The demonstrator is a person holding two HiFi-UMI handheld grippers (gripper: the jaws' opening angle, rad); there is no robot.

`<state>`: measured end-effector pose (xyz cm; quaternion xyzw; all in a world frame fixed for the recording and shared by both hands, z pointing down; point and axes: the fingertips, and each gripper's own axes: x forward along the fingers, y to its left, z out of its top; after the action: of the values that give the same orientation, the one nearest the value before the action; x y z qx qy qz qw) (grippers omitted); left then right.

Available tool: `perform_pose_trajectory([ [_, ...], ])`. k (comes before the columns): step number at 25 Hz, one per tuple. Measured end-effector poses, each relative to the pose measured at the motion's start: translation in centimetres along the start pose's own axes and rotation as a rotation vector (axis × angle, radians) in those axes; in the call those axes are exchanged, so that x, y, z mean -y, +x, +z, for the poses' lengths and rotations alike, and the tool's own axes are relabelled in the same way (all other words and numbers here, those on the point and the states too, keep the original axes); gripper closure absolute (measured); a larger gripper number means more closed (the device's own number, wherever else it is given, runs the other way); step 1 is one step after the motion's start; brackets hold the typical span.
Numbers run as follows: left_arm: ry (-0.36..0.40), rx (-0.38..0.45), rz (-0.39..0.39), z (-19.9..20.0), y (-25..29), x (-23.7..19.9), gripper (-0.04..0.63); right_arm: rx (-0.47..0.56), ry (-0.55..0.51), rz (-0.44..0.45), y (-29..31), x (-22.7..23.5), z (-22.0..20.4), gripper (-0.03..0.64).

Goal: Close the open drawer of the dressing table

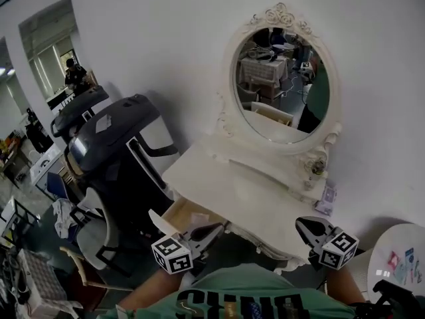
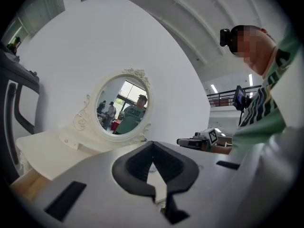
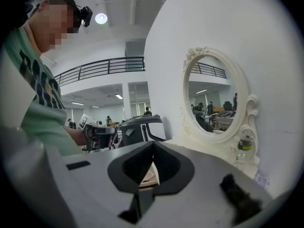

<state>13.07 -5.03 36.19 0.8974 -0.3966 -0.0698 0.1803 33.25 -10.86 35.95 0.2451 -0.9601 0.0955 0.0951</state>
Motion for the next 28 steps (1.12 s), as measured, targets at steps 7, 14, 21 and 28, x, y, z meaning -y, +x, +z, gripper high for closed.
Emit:
perform_pose_trajectory([
  [7, -0.011, 0.054, 0.152, 0.3, -5.6, -2.9, 0.586, -0.017, -0.036, 0.157, 7.3, -2.1, 1.0, 0.604],
  [14, 0.036, 0.132, 0.254, 3.9, -13.6, -9.4, 0.586, -0.018, -0.109, 0.28, 17.6, -7.9, 4.6, 0.606],
  [21, 0.049, 0.147, 0.264, 5.7, -18.4, -14.6, 0.586, -0.058, -0.127, 0.313, 25.2, -11.7, 6.1, 0.606],
  [28, -0.002, 0.188, 0.407, 5.0, -23.5, -17.7, 0.586, -0.125, -0.167, 0.473, 32.6, -15.4, 6.0, 0.606],
])
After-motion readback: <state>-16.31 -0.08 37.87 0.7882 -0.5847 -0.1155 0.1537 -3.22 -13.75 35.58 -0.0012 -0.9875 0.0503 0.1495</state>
